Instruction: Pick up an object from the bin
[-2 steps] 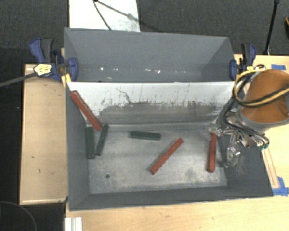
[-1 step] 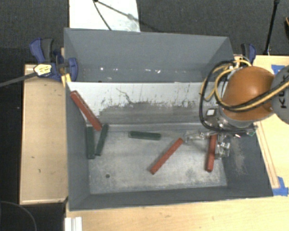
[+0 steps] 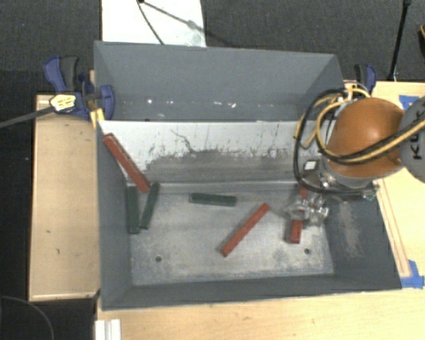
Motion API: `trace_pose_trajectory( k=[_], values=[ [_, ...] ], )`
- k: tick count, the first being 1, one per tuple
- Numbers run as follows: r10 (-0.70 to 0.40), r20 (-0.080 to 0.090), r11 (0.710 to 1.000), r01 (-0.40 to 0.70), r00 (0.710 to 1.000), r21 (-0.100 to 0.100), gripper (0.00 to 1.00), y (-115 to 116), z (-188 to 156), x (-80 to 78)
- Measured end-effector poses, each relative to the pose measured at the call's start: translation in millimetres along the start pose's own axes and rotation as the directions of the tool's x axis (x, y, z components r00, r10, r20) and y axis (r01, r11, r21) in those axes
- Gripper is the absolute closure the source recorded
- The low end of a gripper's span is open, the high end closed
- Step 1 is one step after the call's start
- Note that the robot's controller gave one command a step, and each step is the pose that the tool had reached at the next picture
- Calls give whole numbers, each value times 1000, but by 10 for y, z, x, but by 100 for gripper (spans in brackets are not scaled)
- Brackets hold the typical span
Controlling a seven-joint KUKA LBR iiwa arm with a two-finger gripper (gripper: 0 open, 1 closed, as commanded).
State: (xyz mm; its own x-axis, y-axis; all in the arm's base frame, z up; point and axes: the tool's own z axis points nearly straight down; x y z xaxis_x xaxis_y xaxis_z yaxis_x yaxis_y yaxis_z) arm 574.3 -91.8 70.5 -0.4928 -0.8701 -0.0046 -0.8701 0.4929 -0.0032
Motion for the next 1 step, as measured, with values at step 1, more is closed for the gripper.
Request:
trace_pose_trajectory(
  k=[1],
  values=[
    [-93, -2, 996, 93, 996, 5, 100, -9, -1532, 210]
  ],
)
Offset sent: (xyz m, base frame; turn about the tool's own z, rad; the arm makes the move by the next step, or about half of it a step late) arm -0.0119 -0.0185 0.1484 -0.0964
